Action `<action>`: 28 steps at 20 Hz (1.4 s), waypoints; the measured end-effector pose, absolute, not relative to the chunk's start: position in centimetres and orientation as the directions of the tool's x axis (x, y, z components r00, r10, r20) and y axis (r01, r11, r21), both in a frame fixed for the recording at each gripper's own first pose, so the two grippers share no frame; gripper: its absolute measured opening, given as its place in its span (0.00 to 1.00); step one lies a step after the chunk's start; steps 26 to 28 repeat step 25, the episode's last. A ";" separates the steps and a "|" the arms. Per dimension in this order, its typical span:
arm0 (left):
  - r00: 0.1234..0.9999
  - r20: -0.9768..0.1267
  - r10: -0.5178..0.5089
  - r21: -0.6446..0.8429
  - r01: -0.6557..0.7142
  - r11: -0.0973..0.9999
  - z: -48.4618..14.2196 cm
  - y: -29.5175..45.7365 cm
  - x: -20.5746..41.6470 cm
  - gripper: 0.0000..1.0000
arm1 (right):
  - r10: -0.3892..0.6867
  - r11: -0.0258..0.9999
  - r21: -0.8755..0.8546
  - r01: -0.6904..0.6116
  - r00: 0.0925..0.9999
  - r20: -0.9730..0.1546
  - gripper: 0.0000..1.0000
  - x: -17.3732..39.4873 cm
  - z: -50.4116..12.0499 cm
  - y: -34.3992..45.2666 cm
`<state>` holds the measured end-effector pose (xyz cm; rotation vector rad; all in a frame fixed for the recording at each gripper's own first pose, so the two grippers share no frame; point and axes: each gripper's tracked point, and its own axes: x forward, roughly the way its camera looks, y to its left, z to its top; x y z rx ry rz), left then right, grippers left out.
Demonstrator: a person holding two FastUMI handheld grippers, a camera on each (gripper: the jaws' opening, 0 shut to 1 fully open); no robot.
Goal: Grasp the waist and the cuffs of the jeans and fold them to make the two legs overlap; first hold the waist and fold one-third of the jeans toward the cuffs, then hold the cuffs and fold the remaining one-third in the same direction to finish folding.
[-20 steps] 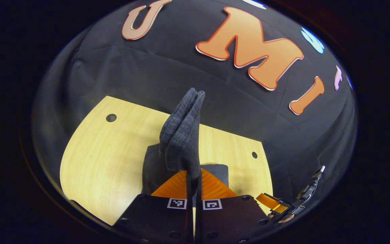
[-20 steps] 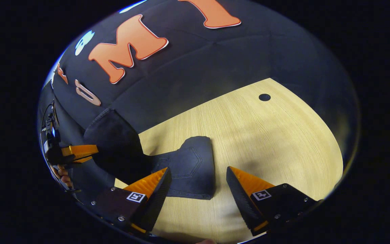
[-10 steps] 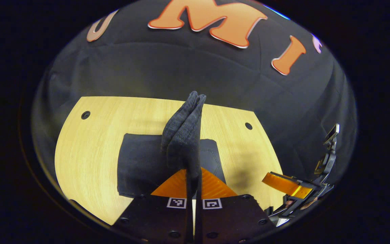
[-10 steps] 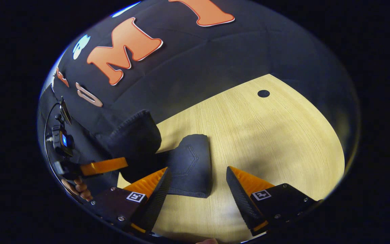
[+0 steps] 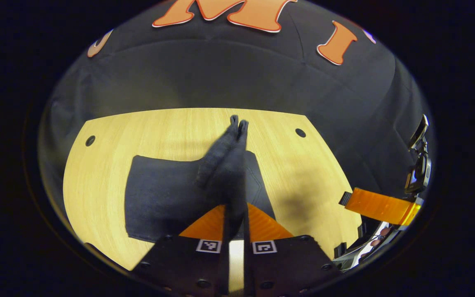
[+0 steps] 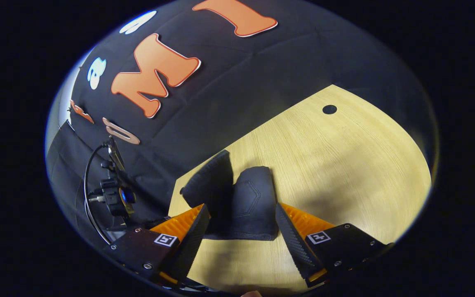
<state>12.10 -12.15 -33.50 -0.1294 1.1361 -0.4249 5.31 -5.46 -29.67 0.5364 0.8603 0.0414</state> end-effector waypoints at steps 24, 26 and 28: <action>0.953 -0.264 -0.148 -0.081 0.131 0.988 -6.0 4.0 8.9 0.98 | 0.172 0.985 0.030 -0.169 0.978 -0.122 1.00 7.3 -8.2 2.5; 0.965 -0.228 -0.128 -0.062 0.116 0.991 -5.0 4.6 8.4 0.98 | 0.178 0.984 -0.014 -0.180 0.979 -0.101 0.96 7.2 -7.7 3.1; 0.965 -0.228 -0.128 -0.062 0.116 0.991 -5.0 4.6 8.4 0.98 | 0.178 0.984 -0.014 -0.180 0.979 -0.101 0.96 7.2 -7.7 3.1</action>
